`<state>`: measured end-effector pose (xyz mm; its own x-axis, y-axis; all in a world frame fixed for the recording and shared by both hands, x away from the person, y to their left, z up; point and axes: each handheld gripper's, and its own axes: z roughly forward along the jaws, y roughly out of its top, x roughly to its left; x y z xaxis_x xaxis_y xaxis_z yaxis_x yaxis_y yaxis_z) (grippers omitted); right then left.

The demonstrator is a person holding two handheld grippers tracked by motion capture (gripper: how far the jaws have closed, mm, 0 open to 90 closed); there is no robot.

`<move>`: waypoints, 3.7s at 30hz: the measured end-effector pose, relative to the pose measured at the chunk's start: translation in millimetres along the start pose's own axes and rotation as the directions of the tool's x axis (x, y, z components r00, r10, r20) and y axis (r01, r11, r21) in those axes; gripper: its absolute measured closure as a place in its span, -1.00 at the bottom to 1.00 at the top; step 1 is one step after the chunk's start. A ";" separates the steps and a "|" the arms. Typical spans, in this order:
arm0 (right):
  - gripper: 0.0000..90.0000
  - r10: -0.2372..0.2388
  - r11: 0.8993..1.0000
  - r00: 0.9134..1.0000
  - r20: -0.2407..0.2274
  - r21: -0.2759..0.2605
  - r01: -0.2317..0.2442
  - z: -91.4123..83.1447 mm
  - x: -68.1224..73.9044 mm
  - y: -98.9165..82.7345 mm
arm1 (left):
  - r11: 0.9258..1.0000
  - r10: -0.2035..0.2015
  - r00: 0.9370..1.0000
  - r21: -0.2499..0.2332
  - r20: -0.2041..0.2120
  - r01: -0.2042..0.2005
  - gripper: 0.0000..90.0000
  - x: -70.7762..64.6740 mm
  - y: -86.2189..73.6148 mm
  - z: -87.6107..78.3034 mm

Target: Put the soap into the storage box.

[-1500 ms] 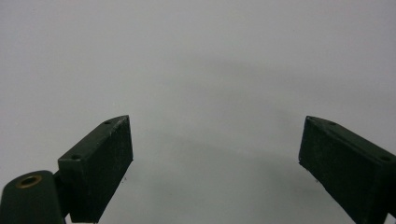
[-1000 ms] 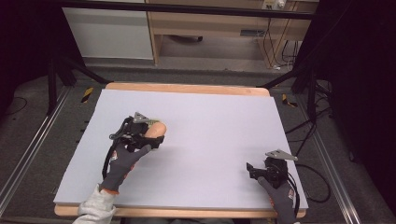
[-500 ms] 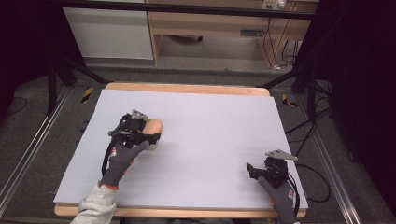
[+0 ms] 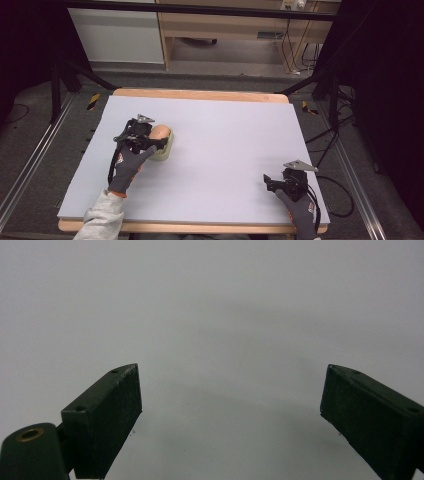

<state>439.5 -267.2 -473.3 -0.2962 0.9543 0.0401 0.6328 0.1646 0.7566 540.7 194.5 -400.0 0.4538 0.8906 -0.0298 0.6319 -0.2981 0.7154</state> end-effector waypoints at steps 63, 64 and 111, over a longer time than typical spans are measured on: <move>-0.79 0.003 1.000 1.000 -0.003 0.003 -0.003 0.0 0.7 0.0 | 0.994 -0.003 0.998 0.111 -0.063 0.010 -0.30 13.0 -12.7 49.6; -0.79 0.002 1.000 1.000 -0.003 0.003 -0.002 0.0 0.7 0.0 | 0.994 -0.003 0.998 0.111 -0.063 0.010 -0.30 13.1 -12.7 49.6; -0.79 0.021 1.000 1.000 0.011 -0.006 -0.021 -3.1 -1.8 -1.4 | 0.994 0.026 1.000 -0.106 -0.008 -0.027 -0.37 10.4 -29.9 -22.7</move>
<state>436.9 -269.9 -472.4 -0.2747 0.9603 0.0489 0.6345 0.1428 0.7596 512.2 220.5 -405.8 0.4652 0.8852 -0.0058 0.5494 -0.2836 0.7859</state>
